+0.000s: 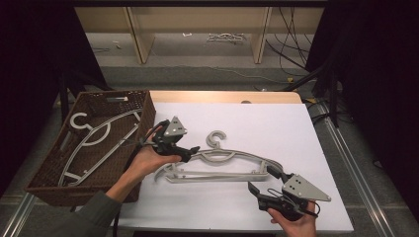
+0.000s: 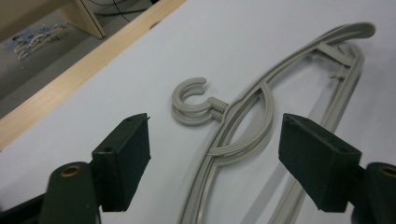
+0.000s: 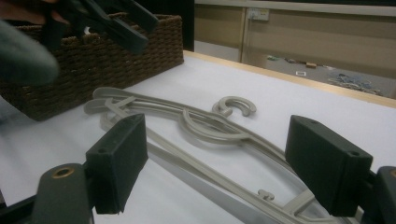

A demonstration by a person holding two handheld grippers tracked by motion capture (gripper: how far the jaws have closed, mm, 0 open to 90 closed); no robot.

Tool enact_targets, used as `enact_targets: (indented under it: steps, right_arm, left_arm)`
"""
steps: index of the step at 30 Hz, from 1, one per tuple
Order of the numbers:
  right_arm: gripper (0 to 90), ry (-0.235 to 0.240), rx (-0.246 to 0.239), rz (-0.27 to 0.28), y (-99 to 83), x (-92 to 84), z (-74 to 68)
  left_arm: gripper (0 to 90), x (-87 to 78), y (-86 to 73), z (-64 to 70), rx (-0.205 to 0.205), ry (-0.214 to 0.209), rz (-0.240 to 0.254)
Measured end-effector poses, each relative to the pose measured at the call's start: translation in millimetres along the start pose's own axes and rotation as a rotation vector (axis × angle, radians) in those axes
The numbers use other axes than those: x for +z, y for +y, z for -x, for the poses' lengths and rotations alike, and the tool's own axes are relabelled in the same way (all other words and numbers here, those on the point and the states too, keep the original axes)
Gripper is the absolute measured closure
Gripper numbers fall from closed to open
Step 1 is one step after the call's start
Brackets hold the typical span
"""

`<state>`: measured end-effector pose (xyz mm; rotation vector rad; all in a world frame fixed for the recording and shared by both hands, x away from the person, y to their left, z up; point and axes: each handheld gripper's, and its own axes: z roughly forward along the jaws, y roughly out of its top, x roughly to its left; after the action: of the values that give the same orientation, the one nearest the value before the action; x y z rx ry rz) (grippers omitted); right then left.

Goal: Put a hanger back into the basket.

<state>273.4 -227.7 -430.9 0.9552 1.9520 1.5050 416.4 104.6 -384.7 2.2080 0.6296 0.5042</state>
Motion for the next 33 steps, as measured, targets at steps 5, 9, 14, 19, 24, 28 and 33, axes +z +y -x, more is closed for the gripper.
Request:
enact_targets:
  steps: [5,9,14,19,24,28,33]
  right_arm:
    - [22.1,-0.001,-0.002,0.0,0.1,-0.2,-0.1]
    - [22.1,-0.005,-0.003,-0.003,0.2,-0.2,0.1]
    - [22.1,-0.005,-0.003,-0.004,0.1,-0.5,0.2]
    - [22.1,-0.004,-0.003,-0.004,0.1,-0.3,0.1]
    - [22.1,-0.001,-0.003,-0.004,-0.1,-0.6,0.2]
    - [22.1,-0.004,-0.002,-0.012,-0.4,-0.8,0.6]
    - [22.2,-0.007,-0.007,-0.008,-0.4,-0.3,0.4]
  left_arm:
    - [26.7,25.0,5.9,-0.9,-0.007,-0.027,-0.051]
    - [28.4,41.8,6.9,-3.6,-0.035,-0.042,-0.07]
    - [31.1,62.3,7.3,-6.6,-0.049,-0.064,-0.13]
    - [33.4,79.8,6.7,-6.9,-0.039,-0.057,-0.166]
    - [34.5,91.1,5.5,-4.9,-0.043,-0.072,-0.19]
    - [34.9,98.6,4.1,-5.6,-0.05,-0.092,-0.208]
    - [37.7,108.8,1.3,-6.8,-0.055,-0.105,-0.238]
